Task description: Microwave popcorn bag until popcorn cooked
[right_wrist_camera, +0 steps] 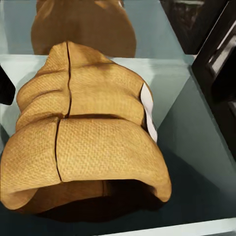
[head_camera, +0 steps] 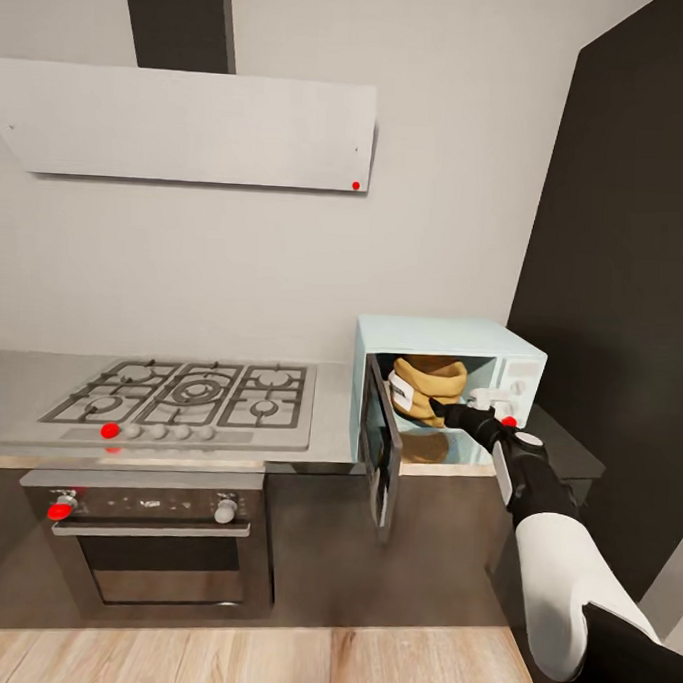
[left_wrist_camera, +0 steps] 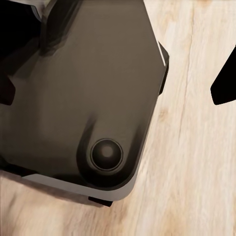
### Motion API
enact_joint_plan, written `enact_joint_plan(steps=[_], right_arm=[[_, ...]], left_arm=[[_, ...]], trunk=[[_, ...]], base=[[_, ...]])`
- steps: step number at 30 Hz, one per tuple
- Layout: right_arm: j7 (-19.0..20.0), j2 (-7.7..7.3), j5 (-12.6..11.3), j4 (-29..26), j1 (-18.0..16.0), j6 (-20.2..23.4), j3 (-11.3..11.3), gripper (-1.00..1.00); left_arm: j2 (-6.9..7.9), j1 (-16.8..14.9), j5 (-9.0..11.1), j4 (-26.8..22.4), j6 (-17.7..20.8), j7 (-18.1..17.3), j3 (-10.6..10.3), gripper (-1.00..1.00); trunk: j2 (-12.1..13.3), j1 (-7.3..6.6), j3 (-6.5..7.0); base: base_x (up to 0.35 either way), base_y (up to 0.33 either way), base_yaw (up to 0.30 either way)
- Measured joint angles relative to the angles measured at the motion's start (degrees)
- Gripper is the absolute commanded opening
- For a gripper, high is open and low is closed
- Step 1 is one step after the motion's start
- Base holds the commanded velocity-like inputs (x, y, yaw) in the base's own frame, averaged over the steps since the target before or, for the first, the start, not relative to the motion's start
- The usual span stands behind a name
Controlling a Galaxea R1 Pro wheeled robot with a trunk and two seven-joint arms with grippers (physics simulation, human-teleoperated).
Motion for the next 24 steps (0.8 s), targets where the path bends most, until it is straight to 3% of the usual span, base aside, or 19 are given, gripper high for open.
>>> enact_joint_plan(steps=[24], right_arm=[[0.0,-0.20,0.0,3.1,0.0,-0.5,0.0,1.00]], left_arm=[[0.11,0.0,0.0,0.1,0.0,0.0,-0.1,1.00]], trunk=[[0.0,0.00,0.00]], base=[[0.200,0.000,0.000]])
